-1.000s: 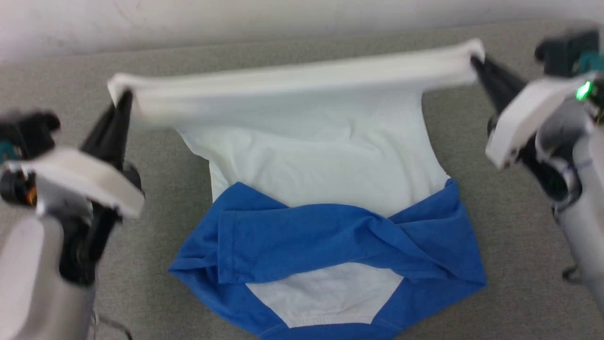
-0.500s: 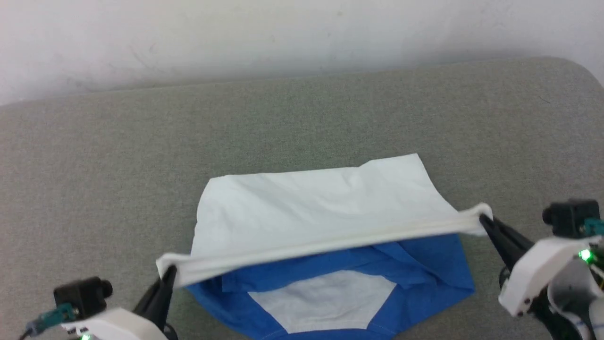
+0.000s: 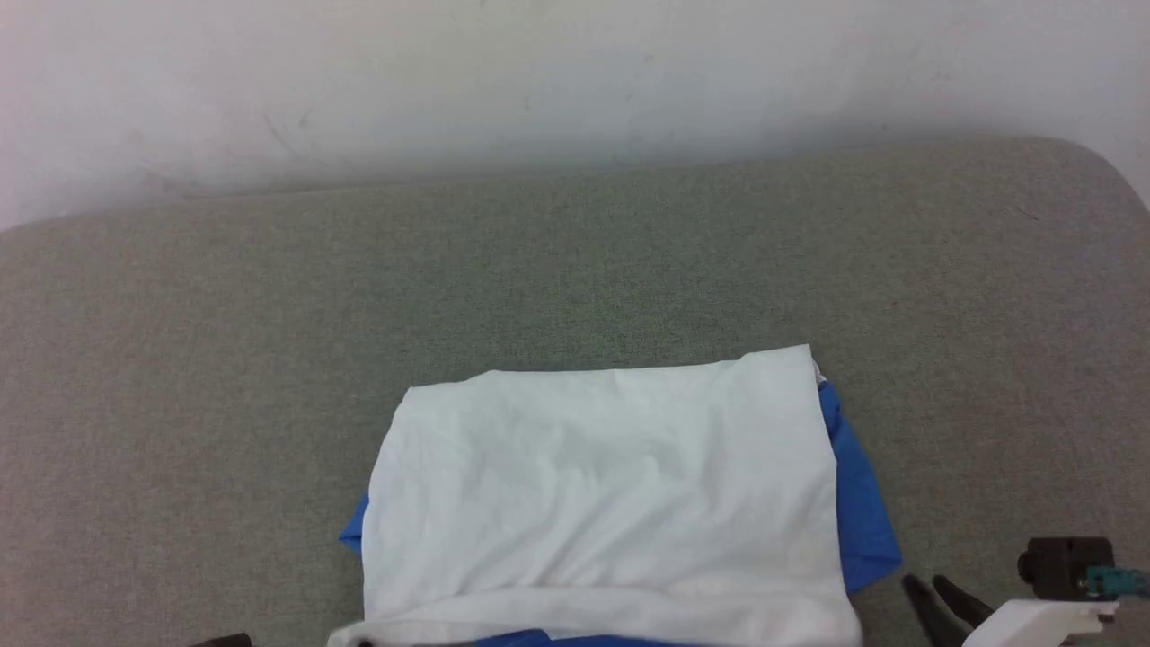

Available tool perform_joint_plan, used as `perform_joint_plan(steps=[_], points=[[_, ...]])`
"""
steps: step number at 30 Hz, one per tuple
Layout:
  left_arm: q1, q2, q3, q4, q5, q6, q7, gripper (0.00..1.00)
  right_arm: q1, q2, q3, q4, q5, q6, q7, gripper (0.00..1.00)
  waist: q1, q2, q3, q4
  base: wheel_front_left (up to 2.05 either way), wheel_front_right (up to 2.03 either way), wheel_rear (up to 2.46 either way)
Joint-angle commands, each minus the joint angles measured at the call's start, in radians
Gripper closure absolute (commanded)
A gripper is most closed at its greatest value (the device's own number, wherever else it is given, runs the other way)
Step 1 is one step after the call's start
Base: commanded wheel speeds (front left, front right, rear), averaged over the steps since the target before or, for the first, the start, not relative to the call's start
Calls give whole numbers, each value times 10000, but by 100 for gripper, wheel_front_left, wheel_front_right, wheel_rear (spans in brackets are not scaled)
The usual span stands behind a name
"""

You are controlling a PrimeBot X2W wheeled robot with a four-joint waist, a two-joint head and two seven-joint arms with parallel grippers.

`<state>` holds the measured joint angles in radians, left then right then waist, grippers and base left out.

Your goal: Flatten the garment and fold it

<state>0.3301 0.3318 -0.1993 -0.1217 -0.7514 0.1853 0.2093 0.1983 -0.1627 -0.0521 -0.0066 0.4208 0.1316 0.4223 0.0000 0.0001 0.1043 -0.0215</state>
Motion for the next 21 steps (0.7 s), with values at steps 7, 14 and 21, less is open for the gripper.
perform_joint_plan(steps=[7,14,21], points=[[-69,-170,355,289,268,-4,-1175,0,900,169,-100,-1015,37,-9,-220,0,0,-1,-270,137,0,0,0],[-512,-83,878,-151,1197,35,-3146,0,616,192,-810,-2193,-164,-9,2,0,0,-1,-405,293,0,0,0],[-1170,-38,625,-192,2353,-62,-4339,0,-622,-320,-629,-1204,-117,-9,911,0,0,-1,-398,802,0,0,0]])
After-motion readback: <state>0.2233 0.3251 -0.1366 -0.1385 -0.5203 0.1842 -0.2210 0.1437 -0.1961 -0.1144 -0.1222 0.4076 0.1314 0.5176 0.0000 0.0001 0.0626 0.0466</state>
